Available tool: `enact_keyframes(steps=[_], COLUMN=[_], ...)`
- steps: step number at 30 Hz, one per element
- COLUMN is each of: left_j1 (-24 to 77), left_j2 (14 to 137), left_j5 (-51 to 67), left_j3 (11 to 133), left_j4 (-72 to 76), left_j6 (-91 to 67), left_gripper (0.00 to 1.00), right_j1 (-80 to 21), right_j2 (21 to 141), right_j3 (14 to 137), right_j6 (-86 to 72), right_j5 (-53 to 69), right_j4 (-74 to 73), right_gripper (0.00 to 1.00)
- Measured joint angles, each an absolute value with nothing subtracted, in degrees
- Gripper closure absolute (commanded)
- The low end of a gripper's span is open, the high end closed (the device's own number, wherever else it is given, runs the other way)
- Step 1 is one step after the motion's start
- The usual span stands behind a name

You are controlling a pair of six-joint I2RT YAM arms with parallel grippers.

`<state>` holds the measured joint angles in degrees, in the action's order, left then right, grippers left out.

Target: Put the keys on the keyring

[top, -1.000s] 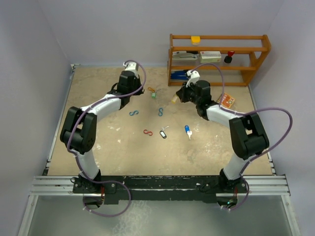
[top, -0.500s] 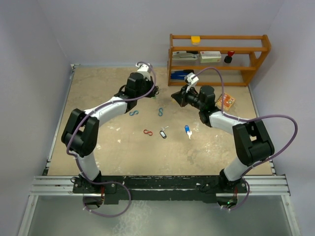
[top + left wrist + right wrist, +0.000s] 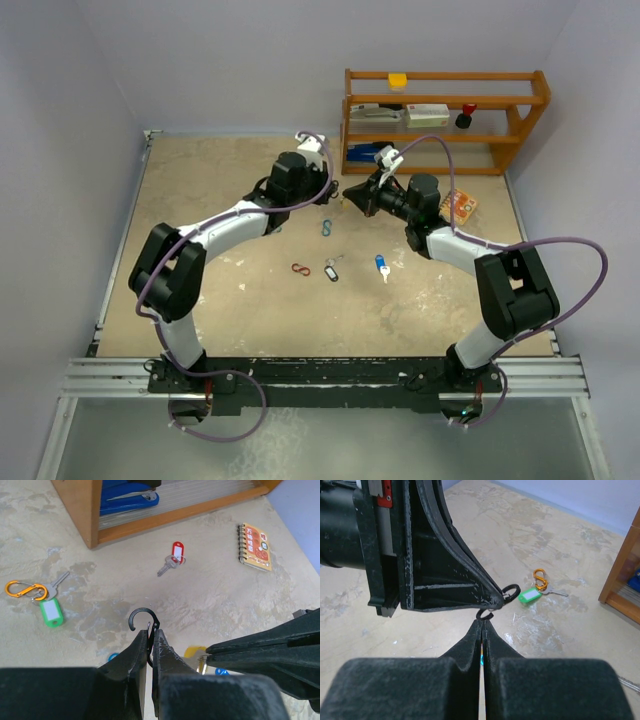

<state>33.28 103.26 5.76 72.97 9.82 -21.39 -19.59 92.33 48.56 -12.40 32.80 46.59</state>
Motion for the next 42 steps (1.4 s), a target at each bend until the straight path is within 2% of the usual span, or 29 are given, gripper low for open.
enact_keyframes(steps=[42], left_j1=[35.18], left_j2=[103.26], left_j5=[7.84], left_j3=[75.11], left_j4=[7.62], left_j6=[-19.68], left_gripper=[1.00], right_j1=[-19.59], right_j2=[91.83], right_j3=[47.55], right_j6=[-8.73], right_j5=[30.57], right_j4=[46.06], right_gripper=[1.00])
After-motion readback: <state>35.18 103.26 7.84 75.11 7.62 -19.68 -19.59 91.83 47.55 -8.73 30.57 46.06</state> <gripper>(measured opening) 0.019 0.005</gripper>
